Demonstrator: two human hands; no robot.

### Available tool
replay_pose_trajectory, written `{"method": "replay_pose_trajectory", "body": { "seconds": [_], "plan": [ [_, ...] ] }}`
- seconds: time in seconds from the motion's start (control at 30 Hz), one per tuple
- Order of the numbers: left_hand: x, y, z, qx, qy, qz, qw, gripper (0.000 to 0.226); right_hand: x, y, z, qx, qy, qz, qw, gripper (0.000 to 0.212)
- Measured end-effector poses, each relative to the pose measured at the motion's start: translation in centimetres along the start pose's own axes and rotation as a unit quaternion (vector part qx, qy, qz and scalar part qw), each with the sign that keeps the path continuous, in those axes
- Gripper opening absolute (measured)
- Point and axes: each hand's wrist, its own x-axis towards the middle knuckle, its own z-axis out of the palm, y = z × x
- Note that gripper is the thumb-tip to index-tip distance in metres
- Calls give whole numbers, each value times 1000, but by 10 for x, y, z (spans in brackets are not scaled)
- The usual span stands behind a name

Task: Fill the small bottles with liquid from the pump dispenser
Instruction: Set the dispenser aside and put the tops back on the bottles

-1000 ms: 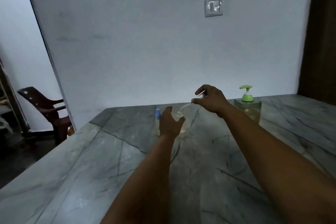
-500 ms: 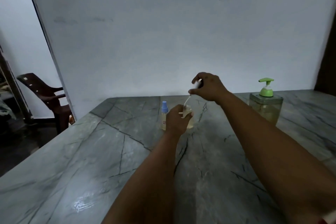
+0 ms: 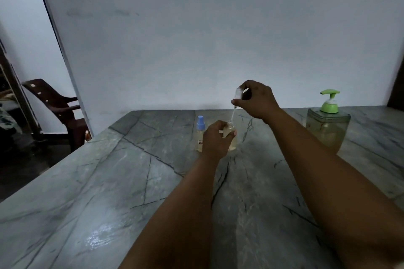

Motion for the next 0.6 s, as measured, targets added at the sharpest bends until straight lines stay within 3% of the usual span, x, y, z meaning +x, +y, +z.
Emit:
{"method": "replay_pose_trajectory", "body": {
  "seconds": [0.1, 0.27, 0.47, 0.6],
  "plan": [
    [-2, 0, 0, -13, -2, -6, 1000, 30, 3, 2, -3, 38, 39, 11, 998, 36],
    [-2, 1, 1, 3, -2, 0, 1000, 33, 0, 10, 5, 10, -2, 11, 1000, 41],
    [-3, 1, 0, 2, 1, -4, 1000, 31, 6, 0, -13, 81, 88, -1, 993, 33],
    [-4, 2, 0, 4, 3, 2, 1000, 31, 2, -2, -7, 42, 21, -7, 999, 37]
  ]
}}
